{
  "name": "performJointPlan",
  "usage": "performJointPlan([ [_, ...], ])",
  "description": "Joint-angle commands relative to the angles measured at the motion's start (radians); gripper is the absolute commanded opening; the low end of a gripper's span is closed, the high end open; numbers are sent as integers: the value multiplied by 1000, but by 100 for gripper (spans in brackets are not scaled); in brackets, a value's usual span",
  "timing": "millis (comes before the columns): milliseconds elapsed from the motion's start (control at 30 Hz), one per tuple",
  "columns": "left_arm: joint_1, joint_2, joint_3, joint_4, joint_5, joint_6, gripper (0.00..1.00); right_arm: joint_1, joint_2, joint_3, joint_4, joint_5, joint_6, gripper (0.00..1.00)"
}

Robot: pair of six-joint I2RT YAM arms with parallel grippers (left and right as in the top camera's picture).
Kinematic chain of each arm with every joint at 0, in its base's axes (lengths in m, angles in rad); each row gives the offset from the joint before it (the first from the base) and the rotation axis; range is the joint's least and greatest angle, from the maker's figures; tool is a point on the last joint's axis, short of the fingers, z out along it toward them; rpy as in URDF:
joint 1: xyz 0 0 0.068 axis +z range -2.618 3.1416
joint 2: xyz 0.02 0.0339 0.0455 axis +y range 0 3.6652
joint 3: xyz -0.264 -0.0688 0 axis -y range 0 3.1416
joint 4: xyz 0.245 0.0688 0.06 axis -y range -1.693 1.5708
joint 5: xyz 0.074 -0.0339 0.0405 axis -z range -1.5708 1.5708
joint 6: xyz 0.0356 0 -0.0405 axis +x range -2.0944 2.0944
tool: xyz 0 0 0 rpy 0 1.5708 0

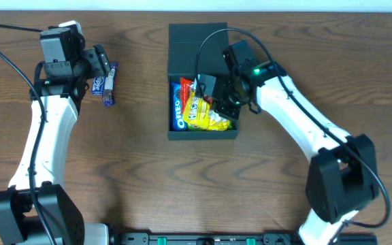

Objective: Pack container
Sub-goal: 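Press and tuck the yellow bag into the box with right gripper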

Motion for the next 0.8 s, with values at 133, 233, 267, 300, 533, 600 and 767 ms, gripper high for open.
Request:
performJointPlan([
  [133,3,-16,23,5,-4,14,84,2,-70,43,-16,2,-5,1],
  [233,3,-16,23,5,-4,14,85,2,-70,43,-35,2,-6,1],
  [267,3,-16,23,5,-4,15,84,2,-70,43,-39,2,-6,1],
  [300,3,-16,23,5,-4,14,85,2,-70,43,-42,2,-6,1],
  [533,3,-16,23,5,-4,15,84,3,-66,43,-15,-174,-7,1],
  [600,3,-16,23,5,-4,14,84,9,-53,43,-4,-185,-7,1],
  [767,3,-16,23,5,-4,14,84,22,26,43,-8,-185,-6,1],
])
